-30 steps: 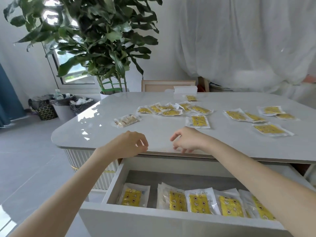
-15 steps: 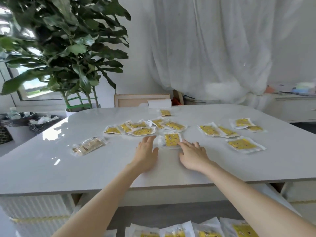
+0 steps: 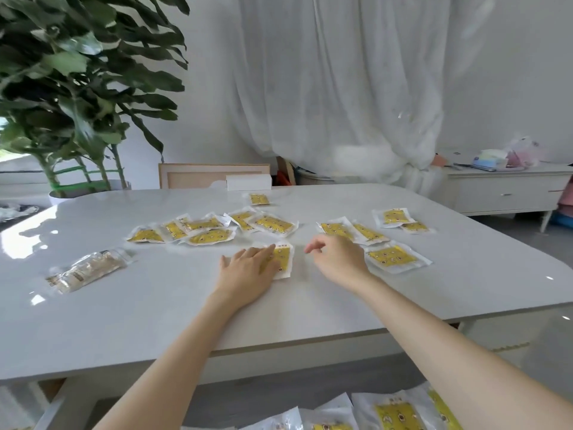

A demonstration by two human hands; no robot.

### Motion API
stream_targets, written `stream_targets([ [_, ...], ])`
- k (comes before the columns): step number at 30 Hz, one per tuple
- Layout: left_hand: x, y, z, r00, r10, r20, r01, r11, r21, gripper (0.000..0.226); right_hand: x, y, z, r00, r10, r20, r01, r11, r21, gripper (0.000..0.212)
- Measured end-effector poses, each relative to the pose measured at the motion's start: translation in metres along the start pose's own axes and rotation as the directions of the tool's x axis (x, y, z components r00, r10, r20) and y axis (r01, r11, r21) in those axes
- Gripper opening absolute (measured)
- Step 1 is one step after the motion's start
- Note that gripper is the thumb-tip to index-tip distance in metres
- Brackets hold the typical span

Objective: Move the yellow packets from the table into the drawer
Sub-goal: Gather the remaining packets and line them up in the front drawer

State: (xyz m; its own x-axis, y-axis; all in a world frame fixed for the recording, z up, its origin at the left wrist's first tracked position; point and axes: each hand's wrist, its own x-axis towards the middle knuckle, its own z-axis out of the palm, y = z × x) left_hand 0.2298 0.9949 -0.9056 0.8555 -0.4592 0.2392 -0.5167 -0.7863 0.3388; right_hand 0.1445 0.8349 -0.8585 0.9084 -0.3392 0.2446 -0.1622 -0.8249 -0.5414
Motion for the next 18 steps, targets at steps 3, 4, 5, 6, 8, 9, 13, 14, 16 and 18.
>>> stream_targets([
  [3,-0.008,0.005,-0.005,0.996,0.088,0.030,-0.087,0.995,-0.046,0.045,0.005,0.038,-0.012,0.966,0.195,-0.172,-0.227,0.955,-0.192,0.032],
  [4,-0.011,0.006,-0.007,0.993,0.111,0.041,-0.108,0.991,-0.074,0.048,0.004,0.050,-0.014,0.954,0.257,-0.158,-0.295,0.899,-0.323,0.039],
  [5,-0.013,0.007,-0.009,0.990,0.128,0.050,-0.122,0.987,-0.105,0.055,0.001,0.060,-0.016,0.936,0.325,-0.136,-0.352,0.845,-0.404,0.047],
  [6,-0.014,0.008,-0.010,0.989,0.140,0.049,-0.133,0.982,-0.131,0.060,-0.002,0.068,-0.016,0.913,0.393,-0.112,-0.400,0.805,-0.438,0.053],
  [8,-0.015,0.009,-0.010,0.989,0.148,0.031,-0.141,0.977,-0.162,0.054,-0.008,0.075,-0.016,0.874,0.483,-0.051,-0.457,0.780,-0.427,0.062],
  [9,-0.015,0.008,-0.009,0.990,0.141,0.025,-0.135,0.976,-0.169,0.049,-0.011,0.075,-0.016,0.877,0.480,-0.027,-0.445,0.790,-0.422,0.062],
  [13,-0.014,0.007,-0.010,0.994,0.062,0.095,-0.044,0.983,-0.179,0.070,-0.012,0.048,-0.015,0.950,0.313,0.023,-0.287,0.897,-0.336,0.047],
  [14,-0.012,0.008,-0.010,0.994,0.045,0.100,-0.026,0.983,-0.183,0.079,-0.010,0.037,-0.013,0.959,0.276,0.055,-0.252,0.929,-0.271,0.045],
  [16,-0.010,0.007,-0.010,0.995,0.007,0.104,0.014,0.981,-0.196,0.090,-0.009,0.018,-0.009,0.969,0.206,0.136,-0.187,0.972,-0.139,0.041],
  [18,-0.007,0.006,-0.010,0.993,-0.034,0.115,0.059,0.974,-0.219,0.098,-0.008,0.007,-0.004,0.976,0.134,0.174,-0.123,0.990,-0.074,0.027],
])
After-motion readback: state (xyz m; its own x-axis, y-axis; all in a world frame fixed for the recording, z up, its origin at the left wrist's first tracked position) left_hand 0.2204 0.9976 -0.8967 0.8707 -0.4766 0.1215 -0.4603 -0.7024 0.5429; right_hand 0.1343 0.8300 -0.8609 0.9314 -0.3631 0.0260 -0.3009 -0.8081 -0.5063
